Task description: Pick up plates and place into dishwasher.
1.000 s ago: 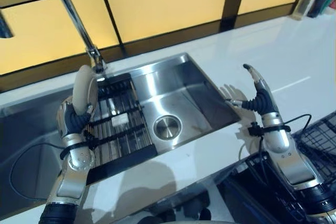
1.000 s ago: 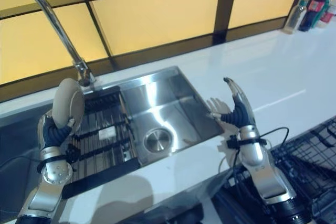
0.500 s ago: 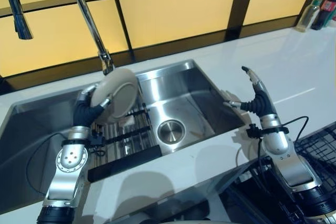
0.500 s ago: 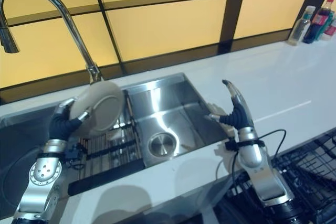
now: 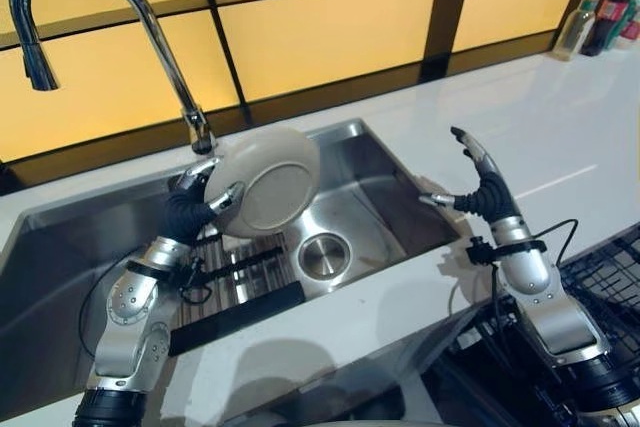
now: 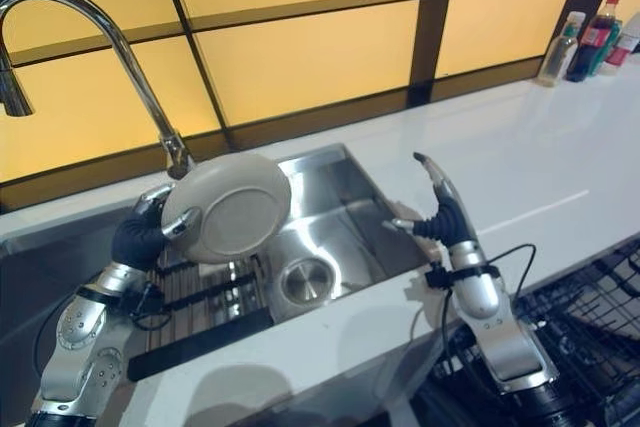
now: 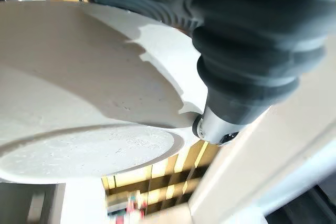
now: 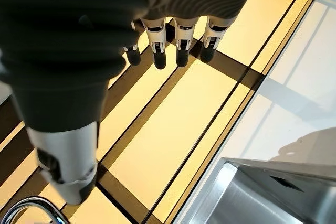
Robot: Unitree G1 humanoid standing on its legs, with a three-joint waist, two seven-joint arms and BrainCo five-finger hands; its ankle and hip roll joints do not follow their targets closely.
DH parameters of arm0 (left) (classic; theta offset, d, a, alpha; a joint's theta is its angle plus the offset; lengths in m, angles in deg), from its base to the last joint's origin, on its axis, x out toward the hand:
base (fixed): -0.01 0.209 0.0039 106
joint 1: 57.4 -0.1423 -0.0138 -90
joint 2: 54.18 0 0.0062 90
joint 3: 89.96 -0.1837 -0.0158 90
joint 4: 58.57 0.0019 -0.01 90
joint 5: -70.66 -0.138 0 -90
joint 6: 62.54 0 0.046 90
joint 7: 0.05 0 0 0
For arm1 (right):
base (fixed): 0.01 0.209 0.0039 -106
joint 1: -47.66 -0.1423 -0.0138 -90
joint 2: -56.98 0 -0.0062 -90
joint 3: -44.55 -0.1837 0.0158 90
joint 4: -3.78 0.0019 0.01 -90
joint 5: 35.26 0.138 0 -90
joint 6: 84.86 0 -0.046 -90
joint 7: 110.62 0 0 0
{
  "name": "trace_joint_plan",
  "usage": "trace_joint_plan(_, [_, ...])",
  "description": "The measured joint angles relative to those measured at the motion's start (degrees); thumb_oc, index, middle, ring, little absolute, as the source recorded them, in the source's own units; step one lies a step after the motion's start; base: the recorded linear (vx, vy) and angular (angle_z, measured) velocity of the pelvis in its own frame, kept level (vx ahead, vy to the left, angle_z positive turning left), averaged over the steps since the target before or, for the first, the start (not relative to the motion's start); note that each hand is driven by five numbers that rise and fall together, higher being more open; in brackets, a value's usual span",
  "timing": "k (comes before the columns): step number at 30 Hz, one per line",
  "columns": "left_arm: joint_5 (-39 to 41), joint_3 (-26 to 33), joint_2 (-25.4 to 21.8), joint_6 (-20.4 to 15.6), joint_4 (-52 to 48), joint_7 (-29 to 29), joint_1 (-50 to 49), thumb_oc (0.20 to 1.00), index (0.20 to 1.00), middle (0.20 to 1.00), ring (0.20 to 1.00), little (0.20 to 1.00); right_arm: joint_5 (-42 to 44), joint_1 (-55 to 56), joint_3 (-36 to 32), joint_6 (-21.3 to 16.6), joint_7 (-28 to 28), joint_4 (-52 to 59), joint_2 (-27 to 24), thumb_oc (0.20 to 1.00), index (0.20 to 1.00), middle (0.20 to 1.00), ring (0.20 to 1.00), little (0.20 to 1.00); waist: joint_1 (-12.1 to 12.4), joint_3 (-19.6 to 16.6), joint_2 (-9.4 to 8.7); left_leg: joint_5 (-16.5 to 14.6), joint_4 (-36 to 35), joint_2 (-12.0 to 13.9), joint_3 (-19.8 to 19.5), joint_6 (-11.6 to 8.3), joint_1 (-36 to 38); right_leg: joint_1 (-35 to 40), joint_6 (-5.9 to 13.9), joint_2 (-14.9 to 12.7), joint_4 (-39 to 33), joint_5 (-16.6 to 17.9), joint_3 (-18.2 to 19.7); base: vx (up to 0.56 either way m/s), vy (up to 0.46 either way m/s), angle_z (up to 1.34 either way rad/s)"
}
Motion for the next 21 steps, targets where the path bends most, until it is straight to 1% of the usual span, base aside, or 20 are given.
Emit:
trace_joint_plan(2, [1.14, -0.37, -0.16, 0.11, -0.02, -3.18, 0.49, 0.2, 0.2, 0.2, 0.2, 0.2, 3.58, -0.75, 0.03, -0.13, 2.92, 0.01, -0.04, 1.0, 1.0, 1.0, 1.0, 1.0, -0.05, -0.25, 0.18, -0.02, -0.07, 0.01, 0.02, 0.0, 0.0, -0.02, -0.01, 0.0, 0.0, -0.01, 0.03, 0.0, 0.0, 0.0])
trace_joint_plan(5, [3.21, -2.05, -1.44, 1.0, -0.07, -8.05, 2.88, 0.2, 0.2, 0.2, 0.2, 0.2, 10.13, -2.5, 0.61, -0.17, 9.68, 0.01, -0.08, 1.0, 1.0, 1.0, 1.0, 1.0, -0.01, -0.45, 0.35, -0.05, -0.04, 0.05, 0.02, -0.04, -0.02, -0.03, -0.05, 0.05, 0.0, -0.04, 0.02, 0.0, 0.0, 0.0])
trace_joint_plan(8, [3.6, -4.13, -2.49, 2.03, -0.24, -11.35, 4.88, 0.2, 0.2, 0.2, 0.2, 0.2, 16.54, -4.01, 3.19, -0.22, 16.36, 0.33, -0.09, 1.0, 1.0, 1.0, 1.0, 1.0, -0.06, -0.96, 0.3, 0.11, 0.13, 0.03, 0.02, -0.27, 0.0, 0.0, 0.09, 0.05, 0.0, -0.17, 0.02, 0.0, -0.011, 0.0])
trace_joint_plan(10, [3.88, -4.73, -2.41, 3.03, -0.49, -13.34, 5.71, 0.2, 0.2, 0.2, 0.2, 0.2, 20.11, -4.28, 5.01, -0.15, 19.65, 1.37, 0.0, 1.0, 1.0, 1.0, 1.0, 1.0, -0.06, -1.29, 0.22, 0.14, 0.14, -0.01, 0.02, -0.3, 0.03, 0.03, 0.18, 0.04, 0.0, -0.27, 0.01, 0.0, 0.0, 0.0])
trace_joint_plan(13, [4.61, -6.78, -2.38, 3.97, -0.46, -15.1, 6.52, 0.2, 0.2, 0.2, 0.2, 0.2, 23.14, -5.77, 7.24, -0.12, 22.95, 2.54, 0.58, 1.0, 1.0, 1.0, 1.0, 1.0, -0.13, -1.48, 0.19, 0.12, 0.14, -0.04, 0.05, -0.27, 0.05, 0.04, 0.25, 0.03, 0.0, -0.32, 0.01, 0.0, 0.0, 0.0])
trace_joint_plan(16, [4.57, -8.26, -2.39, 4.05, -0.45, -16.47, 7.11, 0.2, 0.2, 0.2, 0.2, 0.2, 23.65, -8.6, 9.7, 0.2, 25.11, 2.54, 1.07, 1.0, 1.0, 1.0, 1.0, 1.0, -0.08, -1.69, 0.19, 0.12, 0.14, -0.04, 0.05, -0.28, 0.13, 0.13, 0.24, 0.04, 0.0, -0.32, 0.01, 0.0, 0.0, 0.0])
trace_joint_plan(19, [4.57, -8.82, -2.4, 4.71, -0.46, -17.37, 7.86, 0.2, 0.2, 0.2, 0.2, 0.2, 23.64, -9.64, 11.35, 0.42, 25.9, 2.53, 2.31, 1.0, 1.0, 1.0, 1.0, 1.0, -0.03, -1.88, 0.17, 0.11, 0.12, -0.03, 0.03, -0.27, 0.2, 0.45, 0.24, 0.03, 0.0, -0.33, -0.07, 0.0, 0.0, 0.0])
trace_joint_plan(21, [4.52, -8.94, -2.41, 5.17, -0.46, -17.39, 7.87, 0.2, 0.2, 0.2, 0.2, 0.2, 23.63, -9.64, 11.35, 1.23, 25.93, 2.48, 2.47, 1.0, 1.0, 1.0, 1.0, 1.0, 0.16, -1.93, 0.13, 0.0, 0.07, -0.07, 0.02, -0.2, 0.2, 0.63, 0.23, -0.02, 0.0, -0.36, -0.13, 0.0, 0.0, 0.0])
